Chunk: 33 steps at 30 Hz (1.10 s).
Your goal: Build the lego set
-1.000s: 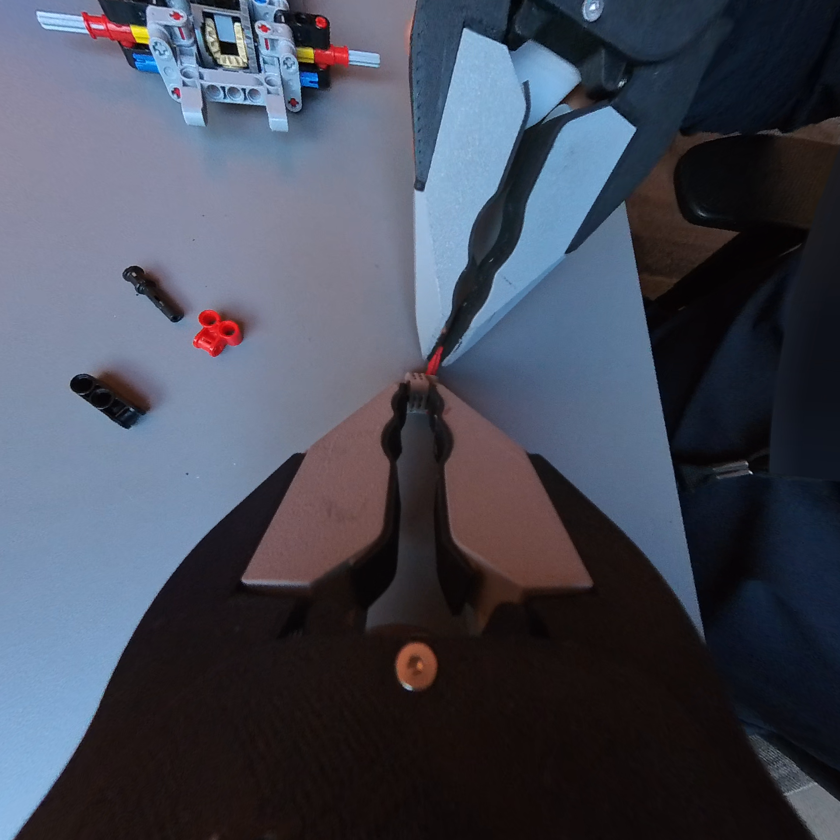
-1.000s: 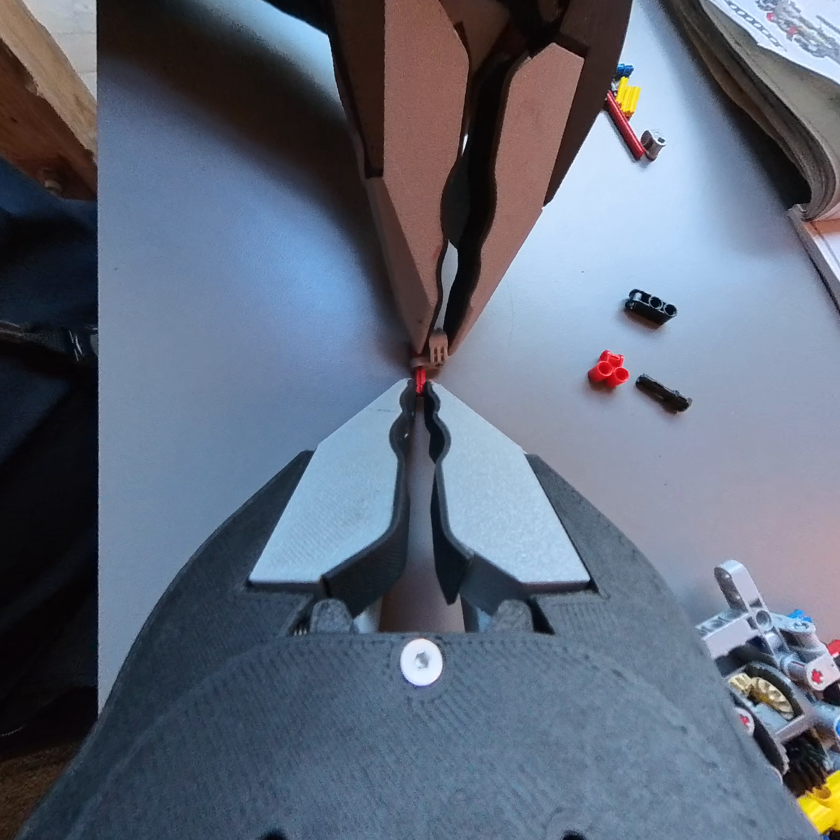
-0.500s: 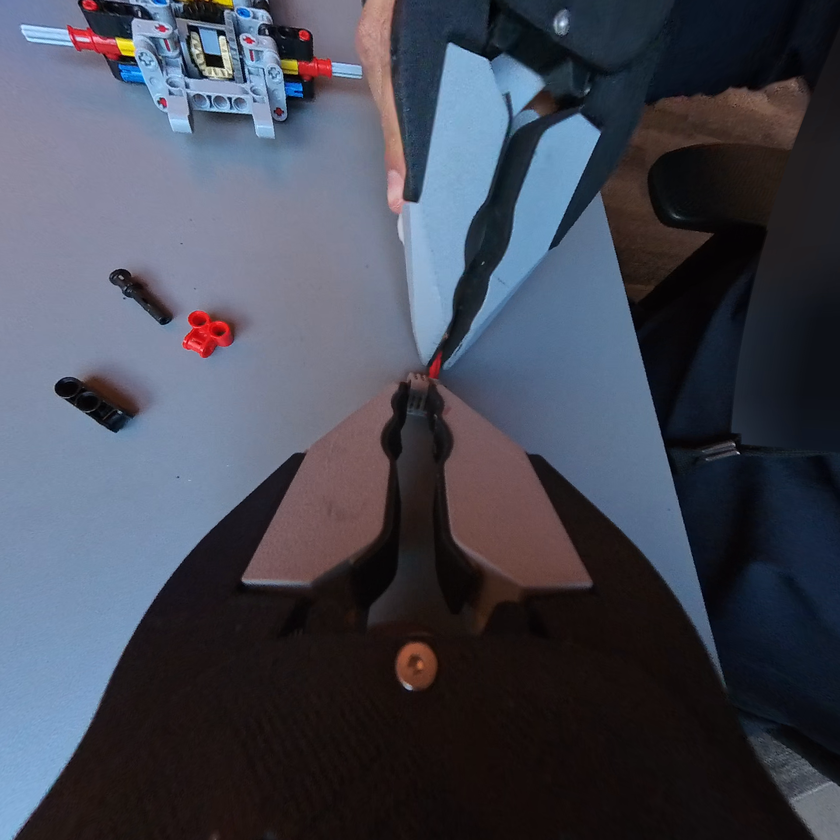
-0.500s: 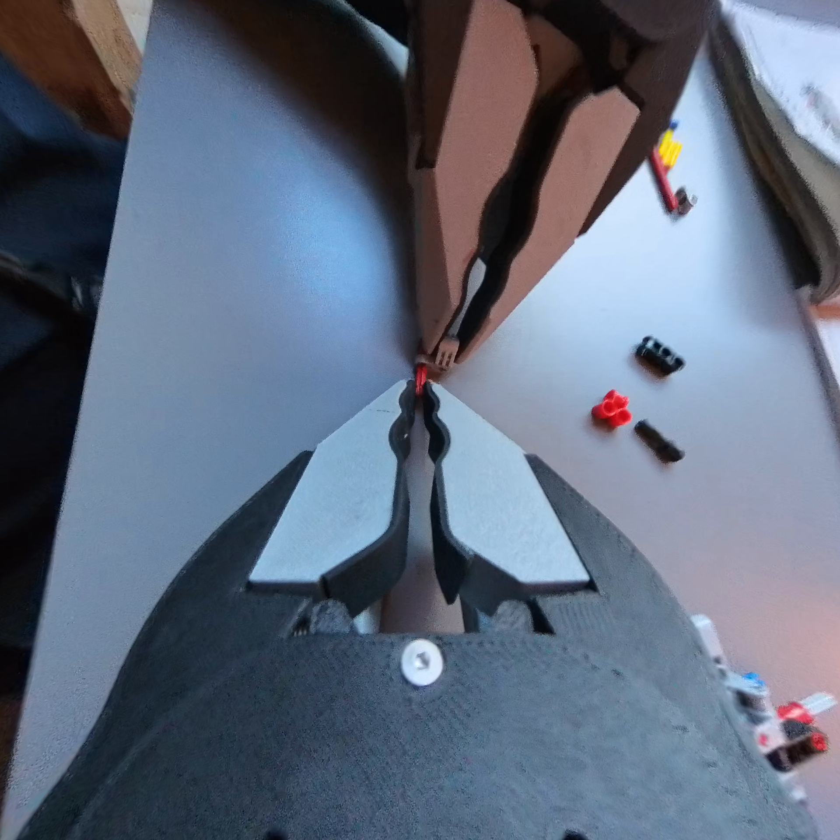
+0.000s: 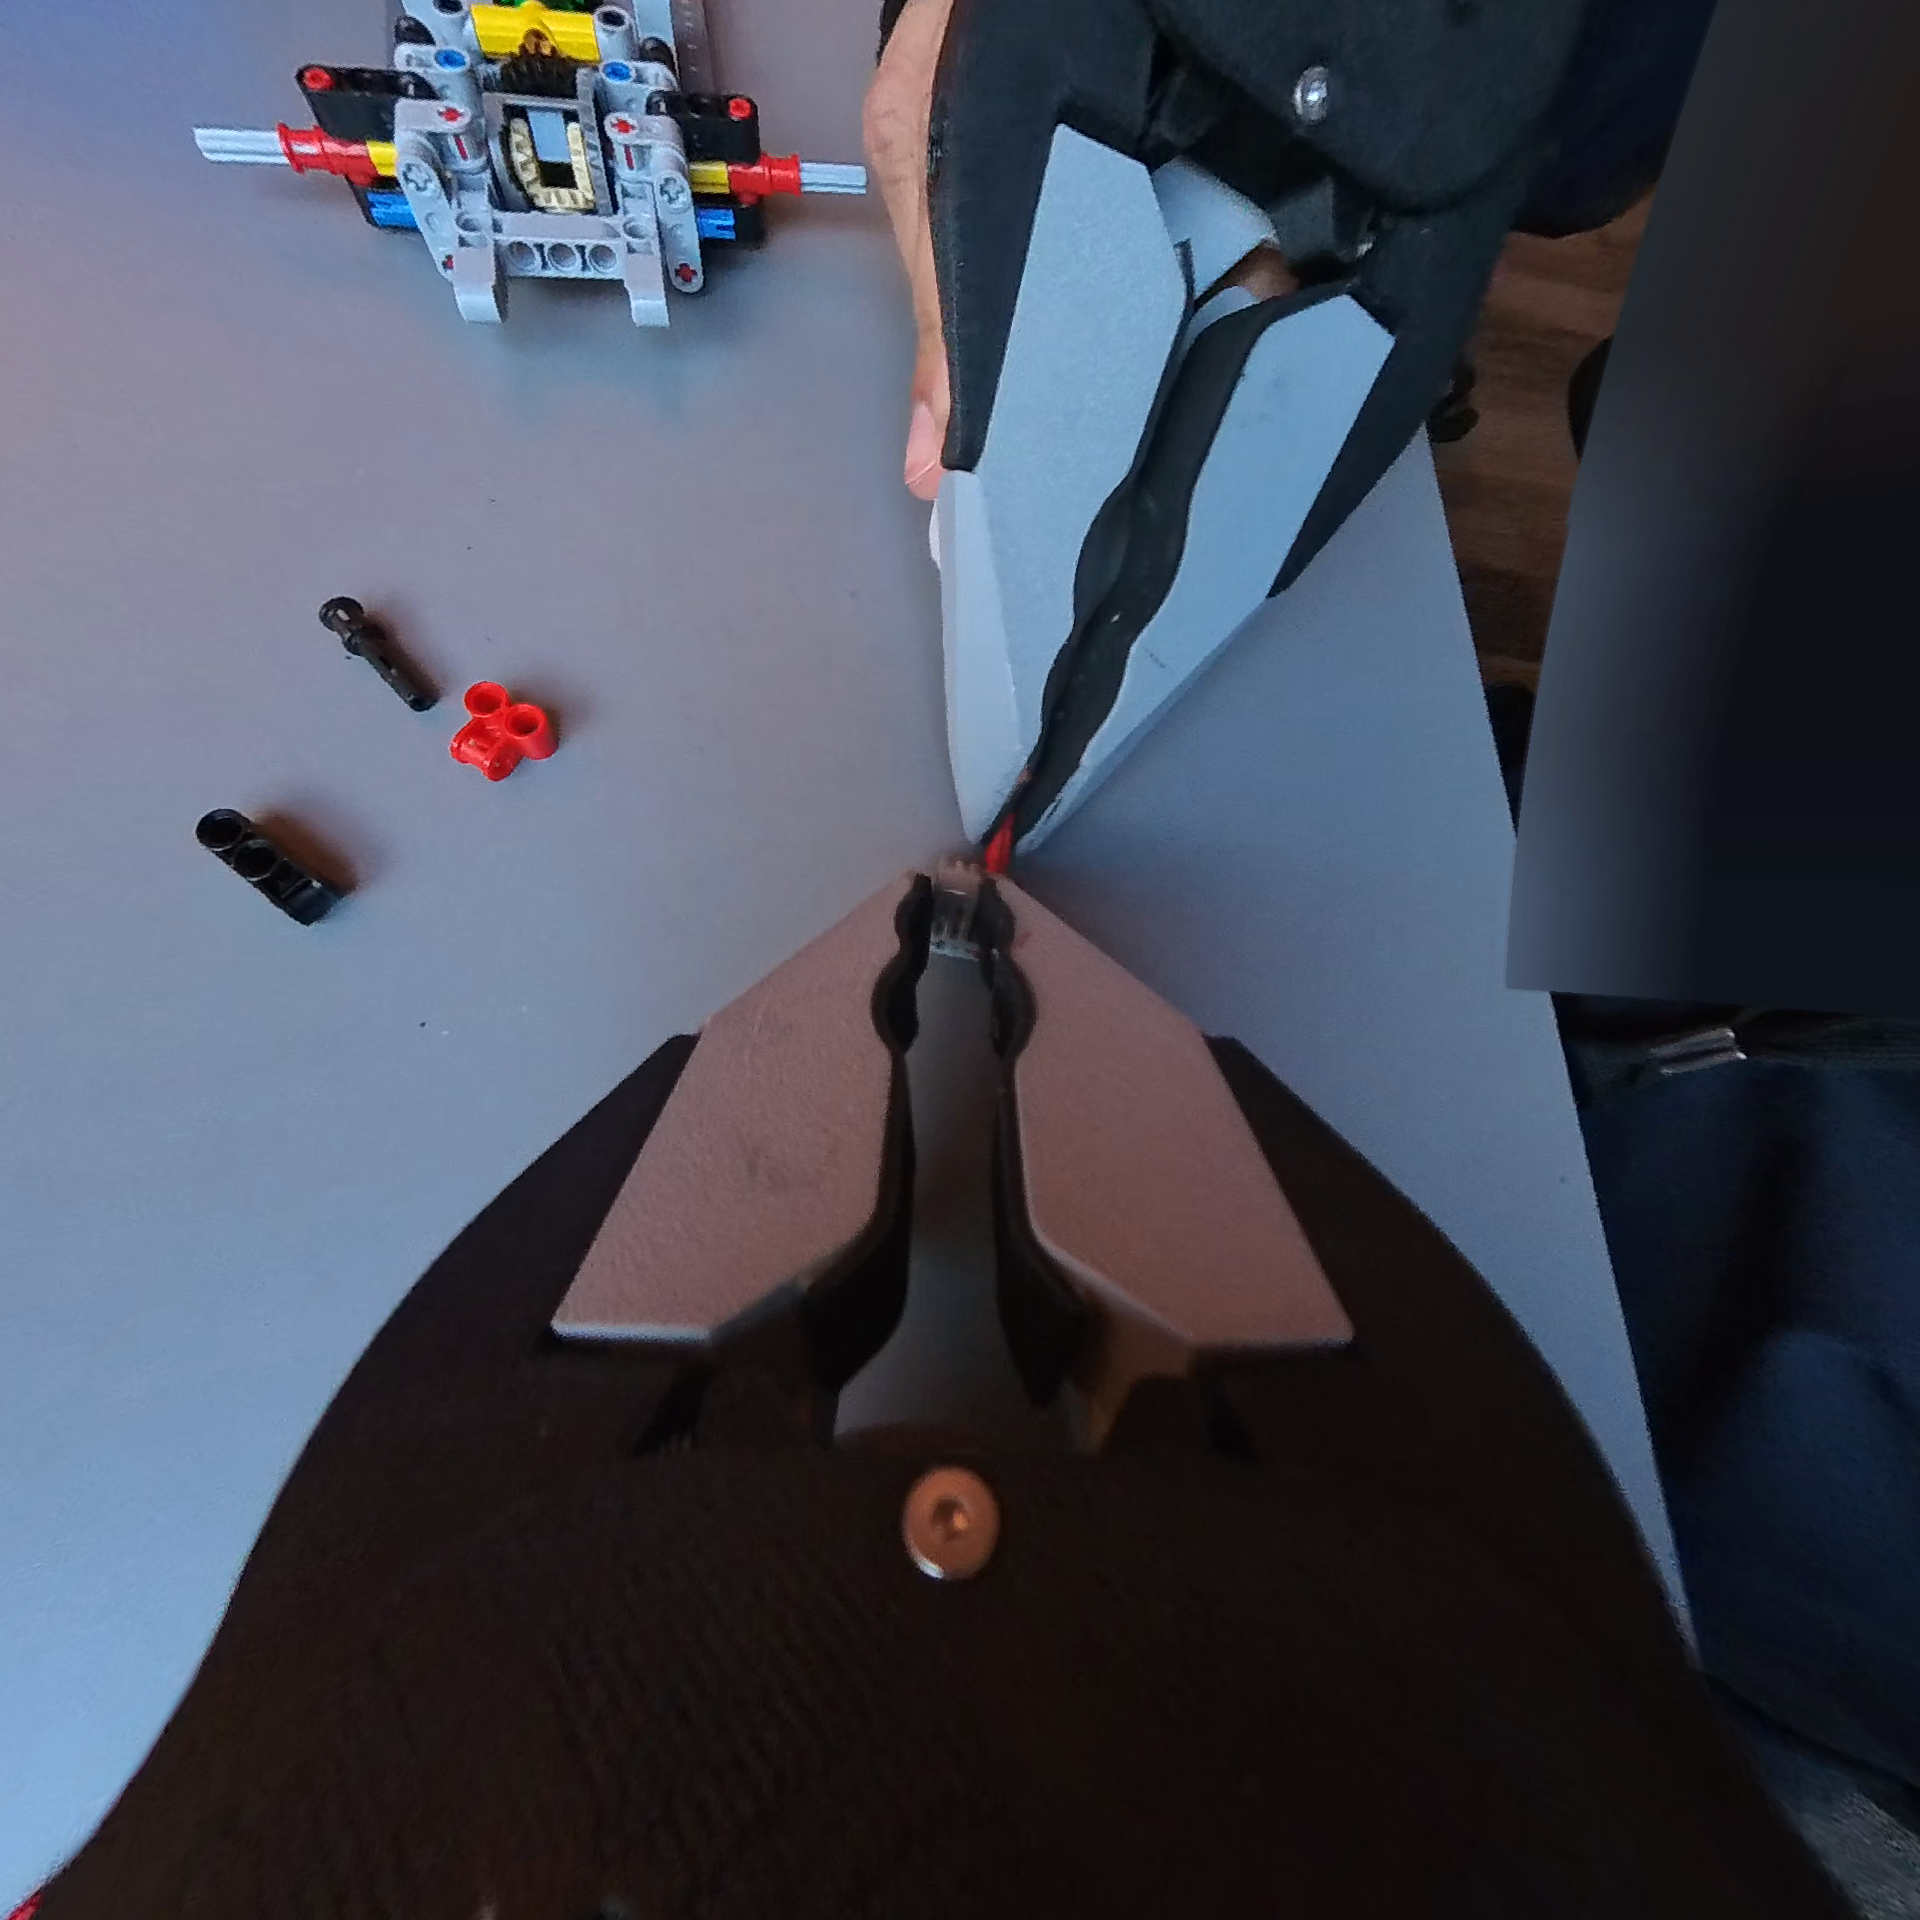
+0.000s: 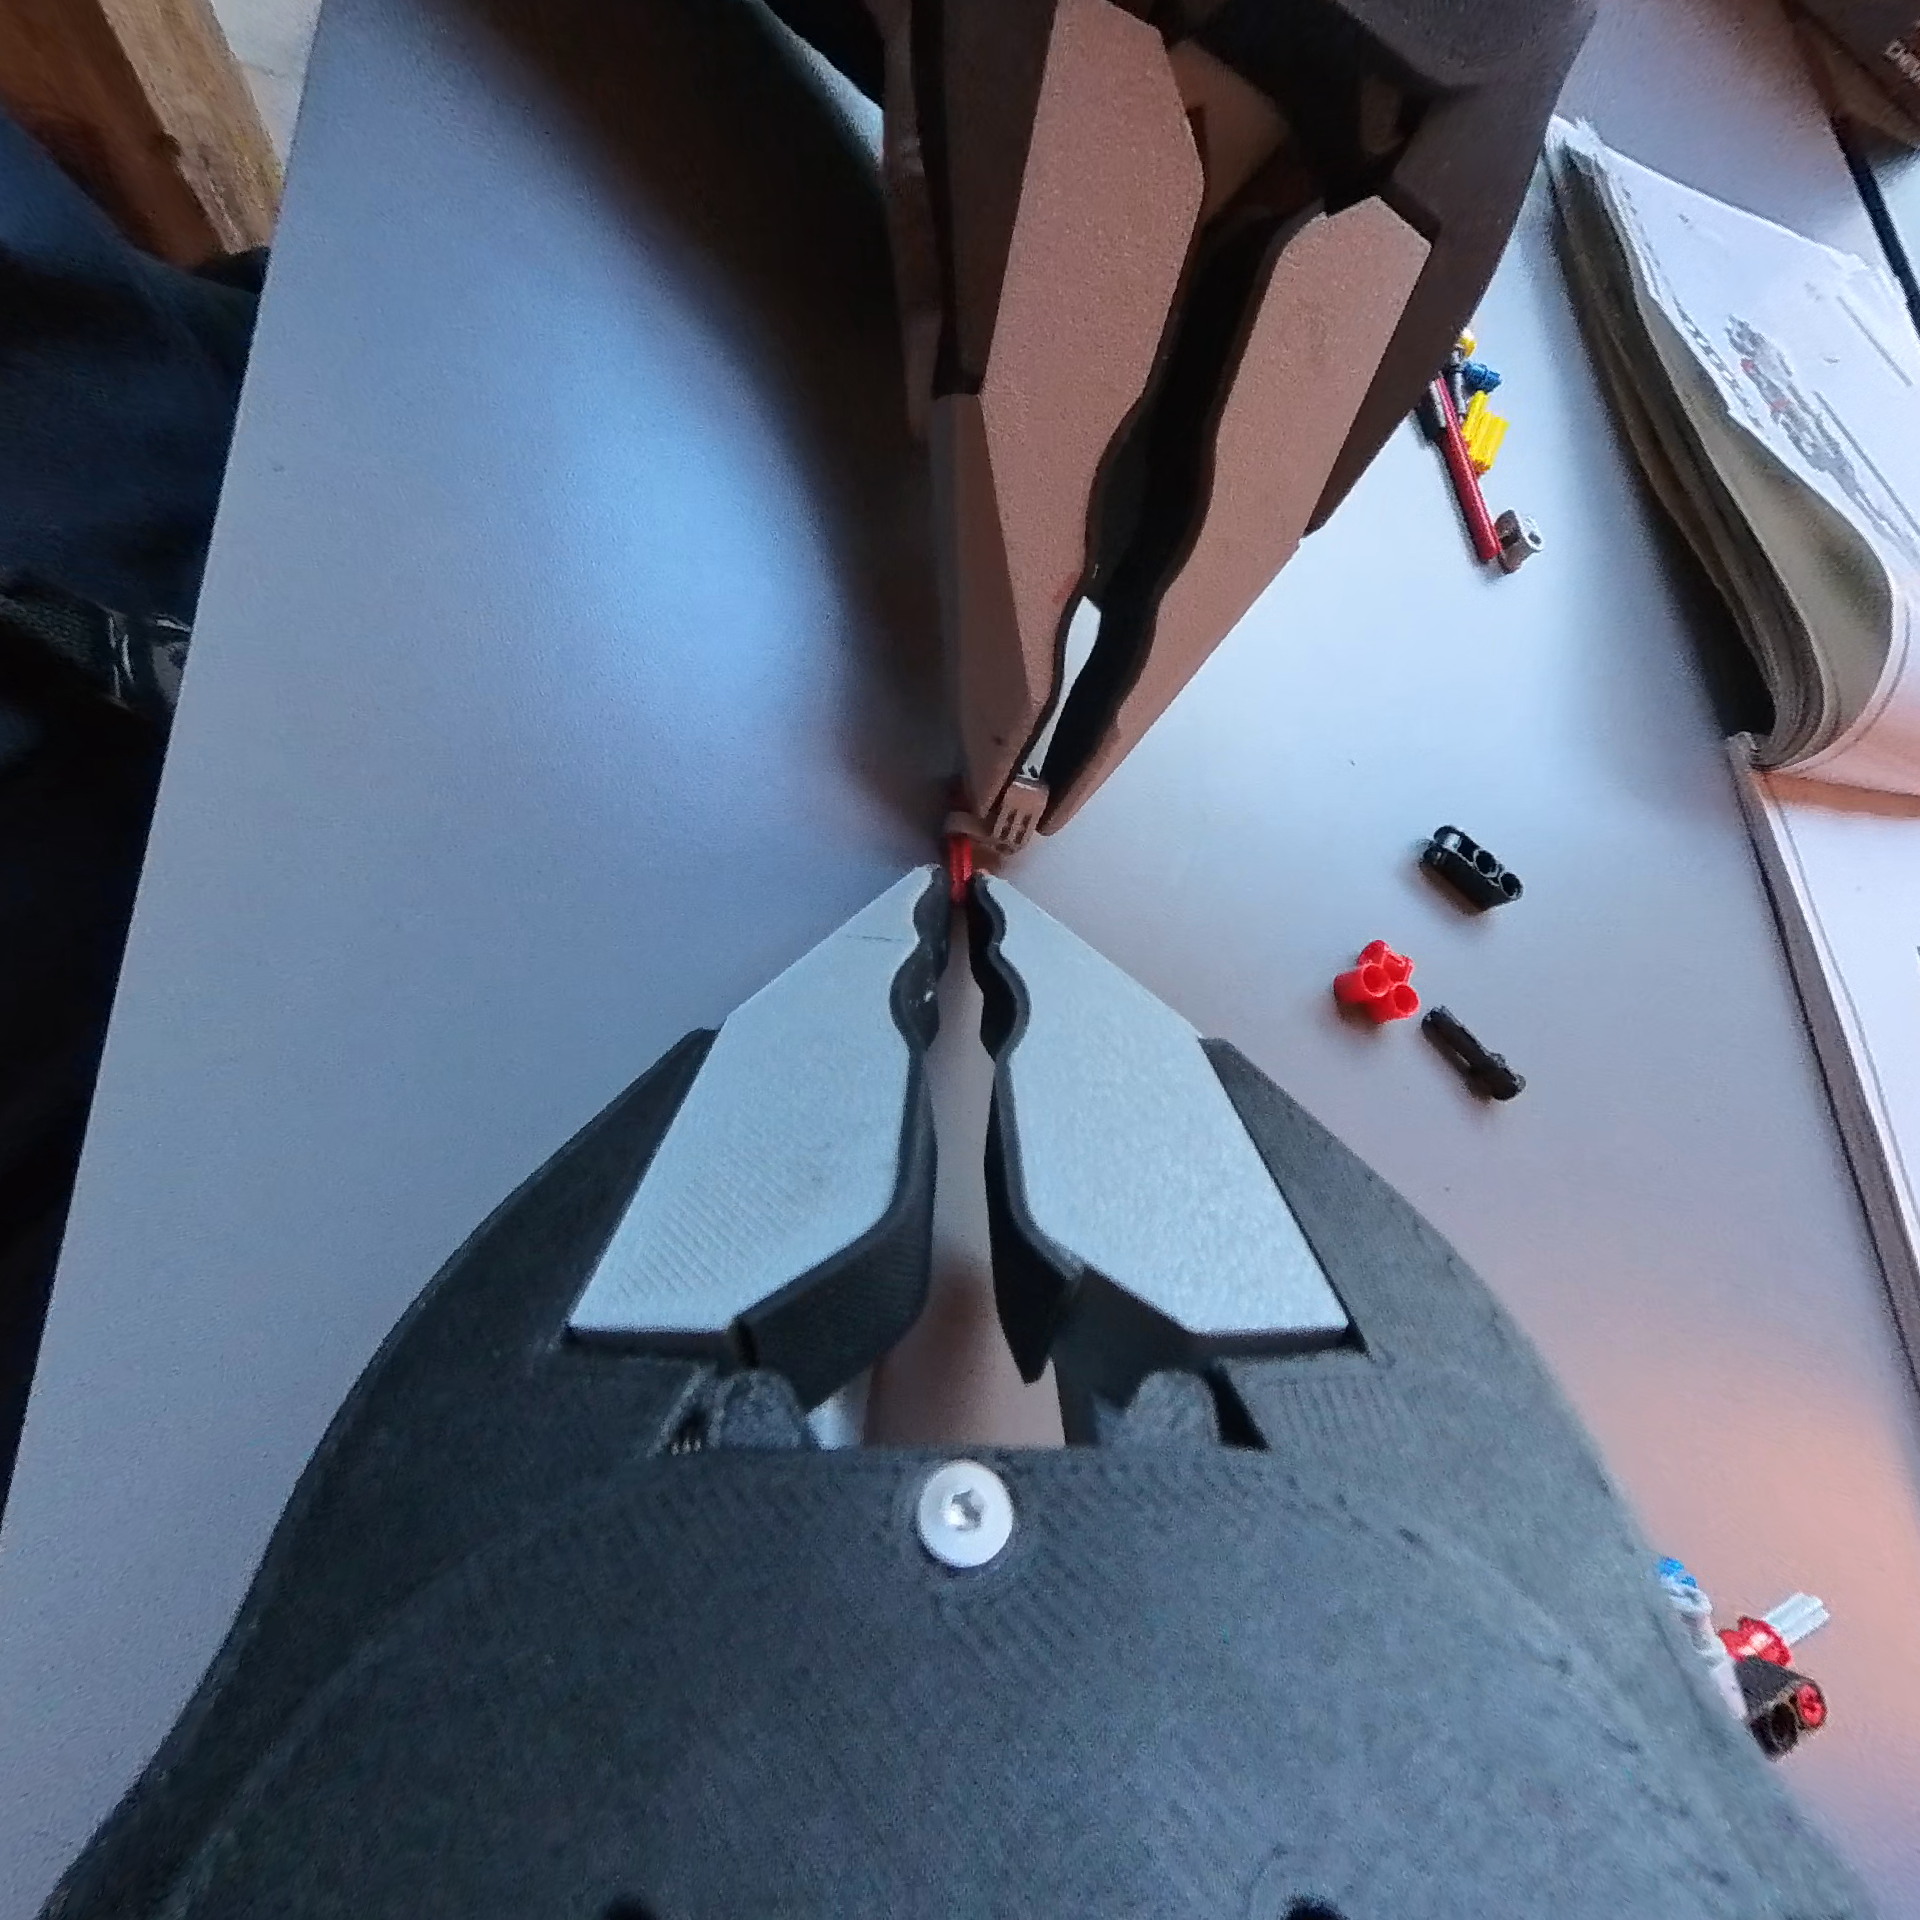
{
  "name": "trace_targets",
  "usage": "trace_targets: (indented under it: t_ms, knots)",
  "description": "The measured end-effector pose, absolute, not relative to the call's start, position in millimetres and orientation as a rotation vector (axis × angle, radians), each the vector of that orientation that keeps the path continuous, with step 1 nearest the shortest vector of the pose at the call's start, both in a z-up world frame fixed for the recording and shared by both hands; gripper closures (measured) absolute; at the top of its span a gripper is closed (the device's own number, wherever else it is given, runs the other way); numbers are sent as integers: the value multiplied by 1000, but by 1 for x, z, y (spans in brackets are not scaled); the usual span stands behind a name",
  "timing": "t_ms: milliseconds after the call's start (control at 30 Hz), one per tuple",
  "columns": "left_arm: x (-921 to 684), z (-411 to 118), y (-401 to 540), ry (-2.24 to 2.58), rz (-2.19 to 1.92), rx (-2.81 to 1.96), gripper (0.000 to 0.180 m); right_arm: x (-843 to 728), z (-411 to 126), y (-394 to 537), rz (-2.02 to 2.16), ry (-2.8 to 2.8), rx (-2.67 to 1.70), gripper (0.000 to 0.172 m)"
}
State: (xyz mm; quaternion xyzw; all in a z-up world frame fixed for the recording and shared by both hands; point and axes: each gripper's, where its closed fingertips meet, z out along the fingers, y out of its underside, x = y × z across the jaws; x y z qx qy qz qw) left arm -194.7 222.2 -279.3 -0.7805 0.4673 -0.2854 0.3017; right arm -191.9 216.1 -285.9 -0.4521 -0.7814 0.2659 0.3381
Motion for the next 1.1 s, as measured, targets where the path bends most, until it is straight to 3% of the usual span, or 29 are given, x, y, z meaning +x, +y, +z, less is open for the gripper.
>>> trace_targets:
  t_ms: [167,367,1100]
  knots:
    - [-196,-282,219,1262,-807,-2111,162,-192,-286,216,691,-2033,-1177,171]
    - [-194,-284,219,1308,-754,-2117,169,-192,-286,216,705,-2037,-1187,171]
    - [-193,-282,216,1275,-936,-2134,167,-193,-285,215,645,-2025,-1128,171]
